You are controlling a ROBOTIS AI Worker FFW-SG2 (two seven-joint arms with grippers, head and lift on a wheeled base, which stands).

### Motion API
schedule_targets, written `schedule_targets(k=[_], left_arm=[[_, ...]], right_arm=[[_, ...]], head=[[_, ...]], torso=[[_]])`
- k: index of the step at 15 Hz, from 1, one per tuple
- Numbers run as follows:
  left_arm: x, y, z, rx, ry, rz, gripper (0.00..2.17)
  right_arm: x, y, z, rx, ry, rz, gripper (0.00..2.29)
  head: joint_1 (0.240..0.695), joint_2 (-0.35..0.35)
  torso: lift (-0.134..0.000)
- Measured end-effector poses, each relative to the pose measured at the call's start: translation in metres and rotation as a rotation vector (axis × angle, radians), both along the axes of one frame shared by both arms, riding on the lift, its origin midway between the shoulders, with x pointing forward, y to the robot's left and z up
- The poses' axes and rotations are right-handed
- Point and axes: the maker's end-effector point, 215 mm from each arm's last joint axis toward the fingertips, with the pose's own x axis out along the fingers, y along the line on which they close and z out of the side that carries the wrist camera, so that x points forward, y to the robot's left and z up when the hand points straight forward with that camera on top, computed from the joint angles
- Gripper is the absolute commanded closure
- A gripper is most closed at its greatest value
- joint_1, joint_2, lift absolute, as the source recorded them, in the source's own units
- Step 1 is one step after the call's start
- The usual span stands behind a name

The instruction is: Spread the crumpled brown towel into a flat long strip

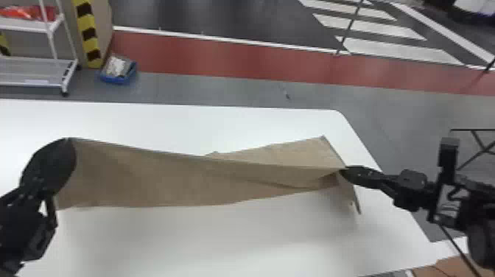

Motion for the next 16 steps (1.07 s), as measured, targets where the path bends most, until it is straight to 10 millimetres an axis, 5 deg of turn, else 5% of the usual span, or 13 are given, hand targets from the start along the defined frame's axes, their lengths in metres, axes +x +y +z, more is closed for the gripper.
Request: schedule_targets(k=[4,11,16], left_arm=[[-0.009,-0.003,-0.013,0.02,0.023,-0.006,1.42],[-0.012,-0.012,-0.019,0.009,0.023,-0.021,1.42],[-0.011,-0.016,-0.02,0.002,0.023,-0.023,1.42]], right_arm=[[-0.008,0.001,-0.024,0.0,0.051,-0.018,0.18],[-0.065,-0.019,-0.015,-0.009,0.016,-0.047,0.29],[-0.094,-0.04,-0.035,-0.212,-0.09,-0.037,0.41]], head=[[0.695,-0.278],[0.695,-0.332],[0.695,-0.35]], torso=[[-0.124],[-0.124],[-0.124]])
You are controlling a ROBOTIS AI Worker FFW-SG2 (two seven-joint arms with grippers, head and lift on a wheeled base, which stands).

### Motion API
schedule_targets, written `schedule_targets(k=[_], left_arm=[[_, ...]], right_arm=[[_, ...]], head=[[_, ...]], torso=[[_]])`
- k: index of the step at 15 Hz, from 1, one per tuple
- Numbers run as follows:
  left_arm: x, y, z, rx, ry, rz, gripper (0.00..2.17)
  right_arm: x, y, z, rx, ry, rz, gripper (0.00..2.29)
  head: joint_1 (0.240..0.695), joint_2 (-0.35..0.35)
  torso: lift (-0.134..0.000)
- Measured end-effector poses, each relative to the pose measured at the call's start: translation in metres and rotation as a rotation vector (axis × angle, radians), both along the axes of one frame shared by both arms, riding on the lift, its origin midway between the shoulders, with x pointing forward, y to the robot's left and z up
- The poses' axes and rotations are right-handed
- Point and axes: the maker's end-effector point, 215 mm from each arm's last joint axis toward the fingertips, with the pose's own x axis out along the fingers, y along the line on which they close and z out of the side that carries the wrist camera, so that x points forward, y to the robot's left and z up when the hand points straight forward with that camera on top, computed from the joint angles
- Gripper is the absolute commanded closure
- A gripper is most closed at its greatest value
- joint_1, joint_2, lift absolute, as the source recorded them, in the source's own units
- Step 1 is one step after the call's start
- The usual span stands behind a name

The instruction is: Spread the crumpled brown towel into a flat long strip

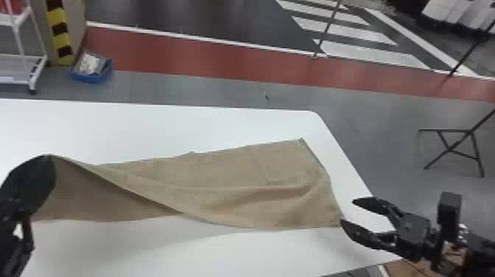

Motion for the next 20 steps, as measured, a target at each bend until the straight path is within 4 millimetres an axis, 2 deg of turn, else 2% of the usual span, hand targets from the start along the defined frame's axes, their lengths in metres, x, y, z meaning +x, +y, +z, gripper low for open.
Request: schedule_targets(k=[3,4,7,12,14,15,16,20], left_arm=[[0.0,-0.002,0.0,-0.002,0.001,-0.002,1.42],[-0.001,-0.004,-0.001,-0.005,0.001,-0.005,1.42],[-0.001,-0.007,-0.002,-0.014,-0.001,-0.01,1.42],[0.0,-0.007,-0.009,-0.005,0.002,-0.004,1.42],[0.0,-0.007,-0.01,-0.003,0.002,-0.004,1.42],[0.001,-0.006,-0.01,-0.003,-0.001,0.002,1.42],[0.001,-0.005,-0.009,0.0,-0.003,0.007,1.42],[0.002,-0.006,-0.009,0.006,-0.006,0.008,1.42]], right_arm=[[0.004,-0.021,-0.008,-0.05,-0.071,-0.046,0.41],[0.006,-0.027,-0.01,-0.056,-0.089,-0.057,0.49],[0.013,-0.036,-0.022,-0.034,-0.121,-0.073,0.5],[0.011,-0.029,-0.054,-0.002,-0.089,-0.059,0.5],[0.009,-0.03,-0.059,-0.007,-0.075,-0.057,0.51],[0.008,-0.032,-0.062,-0.011,-0.068,-0.058,0.57],[0.007,-0.034,-0.063,-0.014,-0.062,-0.059,0.77],[0.006,-0.036,-0.066,-0.02,-0.048,-0.052,0.91]], head=[[0.695,-0.35],[0.695,-0.35],[0.695,-0.35],[0.695,-0.35],[0.695,-0.35],[0.695,-0.35],[0.695,-0.35],[0.695,-0.35]], torso=[[-0.124],[-0.124],[-0.124],[-0.124],[-0.124],[-0.124],[-0.124],[-0.124]])
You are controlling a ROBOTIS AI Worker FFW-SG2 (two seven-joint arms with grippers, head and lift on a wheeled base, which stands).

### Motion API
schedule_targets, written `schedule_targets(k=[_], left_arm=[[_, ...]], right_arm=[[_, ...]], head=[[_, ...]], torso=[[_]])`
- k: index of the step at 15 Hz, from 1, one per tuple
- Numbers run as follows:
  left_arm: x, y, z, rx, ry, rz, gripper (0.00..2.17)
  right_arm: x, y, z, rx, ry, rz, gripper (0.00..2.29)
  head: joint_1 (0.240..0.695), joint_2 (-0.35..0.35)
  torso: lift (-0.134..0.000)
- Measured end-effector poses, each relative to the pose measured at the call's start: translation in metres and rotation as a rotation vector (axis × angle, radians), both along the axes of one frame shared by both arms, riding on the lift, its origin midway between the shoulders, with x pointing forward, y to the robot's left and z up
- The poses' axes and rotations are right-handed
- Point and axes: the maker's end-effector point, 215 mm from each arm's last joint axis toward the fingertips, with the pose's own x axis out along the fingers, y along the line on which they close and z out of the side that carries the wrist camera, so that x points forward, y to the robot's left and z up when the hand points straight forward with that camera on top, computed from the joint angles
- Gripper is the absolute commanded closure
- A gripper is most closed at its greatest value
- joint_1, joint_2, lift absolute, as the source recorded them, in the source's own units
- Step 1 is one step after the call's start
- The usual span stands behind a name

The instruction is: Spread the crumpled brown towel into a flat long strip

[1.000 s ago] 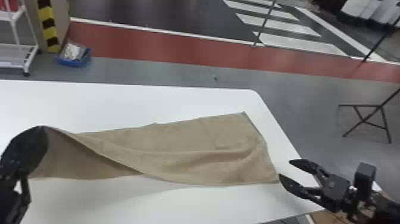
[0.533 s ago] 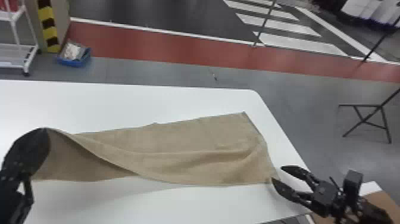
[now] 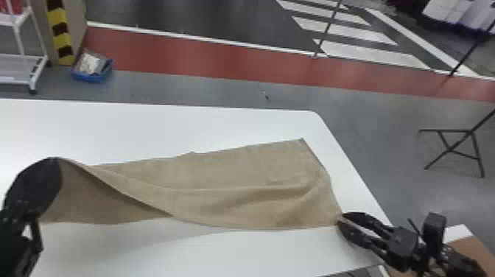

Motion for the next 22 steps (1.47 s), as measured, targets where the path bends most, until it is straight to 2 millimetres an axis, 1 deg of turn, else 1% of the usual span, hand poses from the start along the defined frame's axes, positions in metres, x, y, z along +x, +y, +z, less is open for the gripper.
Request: schedule_targets(k=[1,3,4,5,6,7,8,9,10,12,16,18,19,22], left_arm=[[0.0,-0.001,0.0,0.001,-0.001,0.001,1.42],[0.001,-0.002,-0.001,0.005,0.002,0.0,1.42],[0.001,-0.002,-0.001,0.007,0.003,0.001,1.42],[0.001,-0.002,-0.001,0.007,0.002,0.003,1.42],[0.001,-0.001,-0.001,0.007,0.002,0.008,1.42],[0.001,0.0,-0.001,0.008,0.003,0.011,1.42],[0.001,0.0,-0.001,0.009,0.003,0.011,1.42],[0.001,0.0,-0.001,0.009,0.003,0.012,1.42],[0.001,0.0,-0.001,0.009,0.003,0.012,1.42],[0.002,0.0,-0.001,0.008,0.002,0.011,1.42],[0.002,-0.001,0.001,0.007,0.0,0.01,1.42],[0.002,-0.001,0.001,0.007,0.0,0.01,1.42],[0.001,-0.001,0.0,0.008,0.001,0.01,1.42],[0.001,0.0,0.0,0.007,0.002,0.01,1.42]], right_arm=[[0.0,-0.001,0.0,-0.001,0.003,0.002,1.08],[0.003,0.0,0.001,0.0,0.007,0.005,1.13],[0.004,0.0,0.002,0.0,0.008,0.007,1.34],[0.005,0.001,0.002,0.001,0.008,0.009,1.37],[0.007,0.002,0.003,0.004,0.006,0.01,1.22],[0.008,0.002,0.004,0.012,0.003,0.004,0.77],[0.01,0.001,0.007,0.022,-0.006,-0.004,0.41],[0.011,-0.001,0.011,0.032,-0.019,-0.014,0.3],[0.012,-0.003,0.014,0.036,-0.031,-0.02,0.3],[0.011,-0.006,0.015,0.035,-0.039,-0.032,0.3],[0.01,-0.006,0.005,0.029,-0.028,-0.034,0.31],[0.012,-0.003,-0.002,0.029,-0.016,-0.028,0.47],[0.013,-0.001,-0.004,0.028,-0.011,-0.022,0.5],[0.015,0.007,-0.008,0.028,-0.001,-0.004,0.85]], head=[[0.695,-0.35],[0.695,-0.35],[0.695,-0.35],[0.695,-0.35],[0.695,-0.35],[0.695,-0.35],[0.695,-0.35],[0.695,-0.35],[0.695,-0.35],[0.695,-0.35],[0.695,-0.35],[0.695,-0.35],[0.695,-0.35],[0.695,-0.35]], torso=[[-0.124],[-0.124],[-0.124],[-0.124],[-0.124],[-0.124],[-0.124],[-0.124],[-0.124],[-0.124],[-0.124],[-0.124],[-0.124],[-0.124]])
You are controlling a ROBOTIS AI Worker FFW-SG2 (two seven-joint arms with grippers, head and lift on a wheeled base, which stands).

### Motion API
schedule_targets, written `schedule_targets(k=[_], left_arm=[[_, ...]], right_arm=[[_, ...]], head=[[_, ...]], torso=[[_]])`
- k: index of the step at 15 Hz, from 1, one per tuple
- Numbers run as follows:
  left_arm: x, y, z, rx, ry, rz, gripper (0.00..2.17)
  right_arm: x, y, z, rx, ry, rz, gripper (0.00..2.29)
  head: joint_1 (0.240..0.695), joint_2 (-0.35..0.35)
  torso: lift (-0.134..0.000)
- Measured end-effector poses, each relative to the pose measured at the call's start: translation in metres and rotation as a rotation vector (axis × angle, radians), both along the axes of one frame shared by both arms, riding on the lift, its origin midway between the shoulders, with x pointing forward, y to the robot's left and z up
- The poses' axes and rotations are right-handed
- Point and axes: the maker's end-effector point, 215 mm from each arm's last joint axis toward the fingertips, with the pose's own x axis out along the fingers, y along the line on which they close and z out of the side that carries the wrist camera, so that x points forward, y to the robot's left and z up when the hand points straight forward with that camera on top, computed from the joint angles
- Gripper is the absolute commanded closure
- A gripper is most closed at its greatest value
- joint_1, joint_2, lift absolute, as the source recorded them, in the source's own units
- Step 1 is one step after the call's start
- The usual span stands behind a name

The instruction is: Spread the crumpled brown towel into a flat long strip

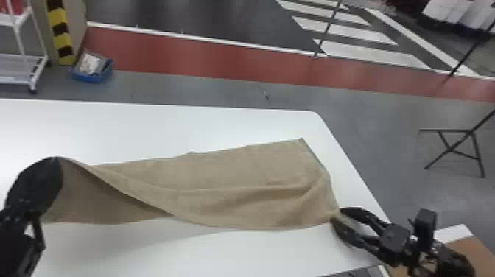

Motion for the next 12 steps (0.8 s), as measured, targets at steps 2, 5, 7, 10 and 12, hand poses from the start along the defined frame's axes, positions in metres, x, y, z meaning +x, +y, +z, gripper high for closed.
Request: schedule_targets(k=[2,5,7,10,12], left_arm=[[0.0,0.0,0.0,0.0,0.0,0.0,1.42],[0.001,0.001,0.001,0.0,-0.002,0.003,1.42],[0.001,0.0,0.006,-0.001,-0.012,0.002,1.42],[-0.001,-0.003,0.024,0.015,-0.035,0.0,1.42],[0.0,-0.005,0.034,0.036,-0.044,0.001,1.42]], right_arm=[[0.0,0.002,-0.001,-0.002,0.005,0.009,1.12],[0.001,0.002,0.005,-0.003,-0.003,0.018,1.29],[0.002,-0.001,0.015,-0.005,-0.025,0.013,1.29],[0.003,-0.01,0.045,-0.011,-0.072,0.003,1.29],[0.01,-0.026,0.086,0.016,-0.13,-0.04,1.29]], head=[[0.695,-0.35],[0.695,-0.35],[0.695,-0.35],[0.695,-0.35],[0.695,-0.35]], torso=[[-0.124],[-0.124],[-0.124],[-0.124],[-0.124]])
